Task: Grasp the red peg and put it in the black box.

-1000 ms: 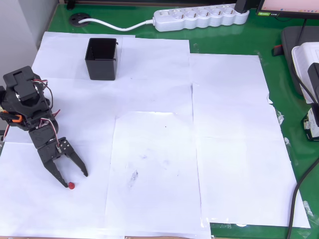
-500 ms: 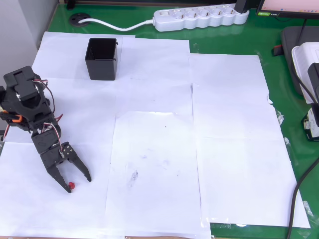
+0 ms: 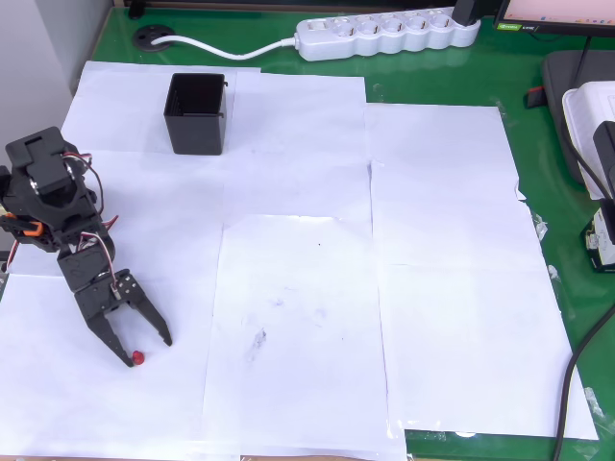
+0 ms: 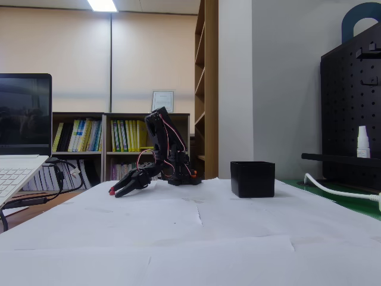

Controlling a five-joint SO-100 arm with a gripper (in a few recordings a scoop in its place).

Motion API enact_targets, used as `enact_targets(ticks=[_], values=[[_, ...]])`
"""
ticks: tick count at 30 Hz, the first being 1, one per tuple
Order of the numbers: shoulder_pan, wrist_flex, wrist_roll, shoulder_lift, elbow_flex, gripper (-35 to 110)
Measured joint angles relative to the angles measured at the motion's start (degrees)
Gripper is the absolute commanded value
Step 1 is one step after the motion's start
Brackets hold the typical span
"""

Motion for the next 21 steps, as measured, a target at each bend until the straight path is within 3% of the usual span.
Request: enact_targets(ticks=[21], values=[[-0.5,2.0,-1.9,-1.0,0.2,11]])
